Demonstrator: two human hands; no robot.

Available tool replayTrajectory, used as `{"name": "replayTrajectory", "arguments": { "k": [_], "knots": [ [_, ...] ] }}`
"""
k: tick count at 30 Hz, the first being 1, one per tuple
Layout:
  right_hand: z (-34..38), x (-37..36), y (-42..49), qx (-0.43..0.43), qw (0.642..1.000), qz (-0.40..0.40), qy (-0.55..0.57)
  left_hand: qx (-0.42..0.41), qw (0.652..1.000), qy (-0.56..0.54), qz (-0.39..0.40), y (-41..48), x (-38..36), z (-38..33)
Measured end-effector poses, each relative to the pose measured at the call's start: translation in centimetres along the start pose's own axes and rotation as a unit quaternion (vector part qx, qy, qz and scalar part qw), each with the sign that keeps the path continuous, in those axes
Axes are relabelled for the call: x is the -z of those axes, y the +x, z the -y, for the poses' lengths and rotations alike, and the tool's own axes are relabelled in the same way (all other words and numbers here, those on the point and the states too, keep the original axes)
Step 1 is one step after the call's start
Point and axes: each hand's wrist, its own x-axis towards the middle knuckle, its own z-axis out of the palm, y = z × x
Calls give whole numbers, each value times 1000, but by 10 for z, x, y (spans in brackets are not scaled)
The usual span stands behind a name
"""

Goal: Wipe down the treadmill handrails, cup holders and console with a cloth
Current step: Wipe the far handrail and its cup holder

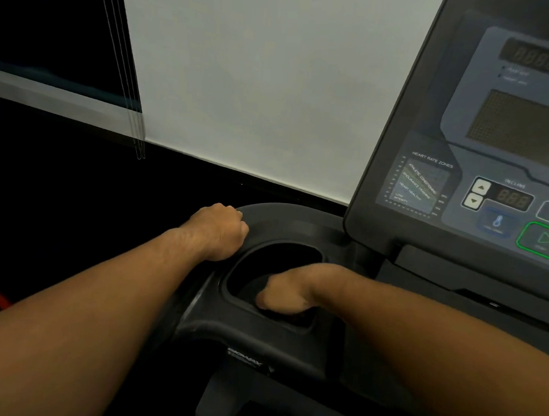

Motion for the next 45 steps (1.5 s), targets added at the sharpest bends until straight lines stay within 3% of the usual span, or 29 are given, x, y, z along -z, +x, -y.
{"name": "replayTrajectory", "arguments": {
  "k": [6,12,14,17,21,26,28,30,32,35,38,42,45],
  "knots": [
    [-8,11,20,24,968,84,-236,21,999,18,16,-5,2,-5],
    [-12,7,14,104,909,-65,-398,25,999,-17,10,-5,-2,-3],
    [-22,8,18,116,906,-107,-393,26,999,-18,8,-5,-3,-4],
    [-27,10,17,112,914,-92,-379,29,999,-38,6,-5,-4,-3],
    [-32,11,5,132,934,10,-332,29,998,-50,12,-4,-3,-3],
    [-22,12,5,158,908,67,-382,29,998,-52,15,-2,-5,1],
    [-19,10,10,144,897,64,-412,29,998,-53,16,-2,-5,1],
    [-19,11,13,139,889,9,-437,27,998,-45,17,-2,-5,0],
    [-22,14,13,131,890,-65,-431,27,999,-32,17,-1,-5,-2],
    [-26,14,17,107,902,-96,-408,32,999,-32,15,0,-5,-2],
    [-27,11,17,90,919,-72,-377,21,999,-27,12,-1,-7,-1],
    [-26,12,6,152,941,1,-303,20,999,-32,7,-1,-6,1],
    [-21,8,5,169,926,11,-339,26,999,-35,5,1,-5,0]
  ]
}}
